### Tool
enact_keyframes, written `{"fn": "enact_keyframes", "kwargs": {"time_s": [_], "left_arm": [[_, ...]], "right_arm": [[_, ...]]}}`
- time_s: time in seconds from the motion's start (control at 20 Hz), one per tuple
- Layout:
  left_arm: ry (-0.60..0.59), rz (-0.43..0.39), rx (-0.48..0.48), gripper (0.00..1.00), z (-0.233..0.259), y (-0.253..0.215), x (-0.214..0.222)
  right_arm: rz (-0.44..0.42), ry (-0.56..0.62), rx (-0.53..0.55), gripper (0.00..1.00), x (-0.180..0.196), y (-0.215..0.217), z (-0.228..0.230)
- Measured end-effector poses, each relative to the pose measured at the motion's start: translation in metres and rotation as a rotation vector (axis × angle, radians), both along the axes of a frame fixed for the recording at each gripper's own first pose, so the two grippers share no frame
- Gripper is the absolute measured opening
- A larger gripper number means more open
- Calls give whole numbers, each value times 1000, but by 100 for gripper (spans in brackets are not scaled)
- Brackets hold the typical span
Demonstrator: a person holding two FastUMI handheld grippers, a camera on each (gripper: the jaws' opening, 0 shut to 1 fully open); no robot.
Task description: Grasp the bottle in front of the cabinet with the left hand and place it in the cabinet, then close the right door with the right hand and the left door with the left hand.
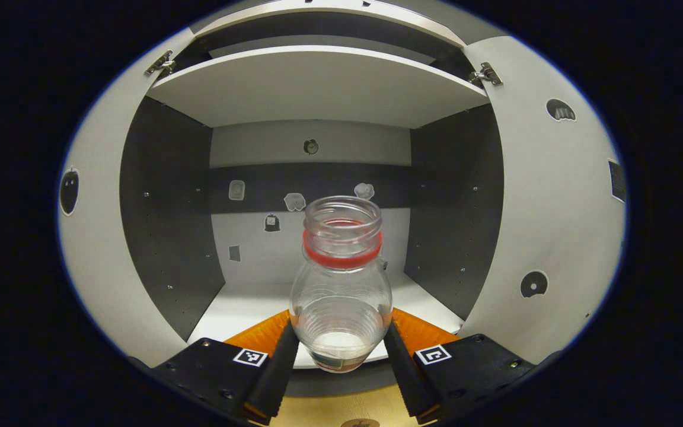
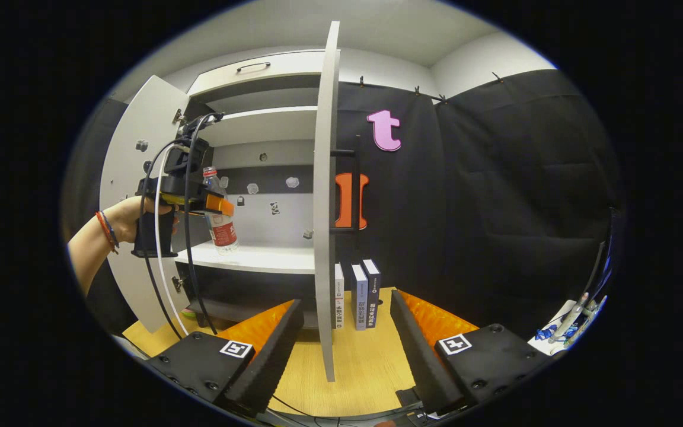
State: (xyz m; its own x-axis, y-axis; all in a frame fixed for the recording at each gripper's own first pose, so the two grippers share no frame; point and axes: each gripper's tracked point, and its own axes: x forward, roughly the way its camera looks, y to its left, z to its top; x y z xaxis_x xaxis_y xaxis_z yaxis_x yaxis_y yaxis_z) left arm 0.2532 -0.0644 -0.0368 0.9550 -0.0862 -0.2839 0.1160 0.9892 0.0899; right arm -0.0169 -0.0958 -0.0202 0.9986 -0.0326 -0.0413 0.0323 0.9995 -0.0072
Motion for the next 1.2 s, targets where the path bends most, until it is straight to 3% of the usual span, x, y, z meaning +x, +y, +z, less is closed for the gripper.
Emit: {"fn": "enact_keyframes", "kwargs": {"time_s": [0.25, 0.65, 1.2], "left_arm": [[57, -7, -18, 76, -13, -5, 35], [173, -12, -54, 77, -52, -15, 52], [145, 5, -22, 86, -49, -16, 57]], "right_arm": [[-50, 12, -8, 98, 4, -21, -4], [-93, 33, -7, 98, -1, -41, -14], [-101, 55, 11, 98, -2, -49, -26]]}}
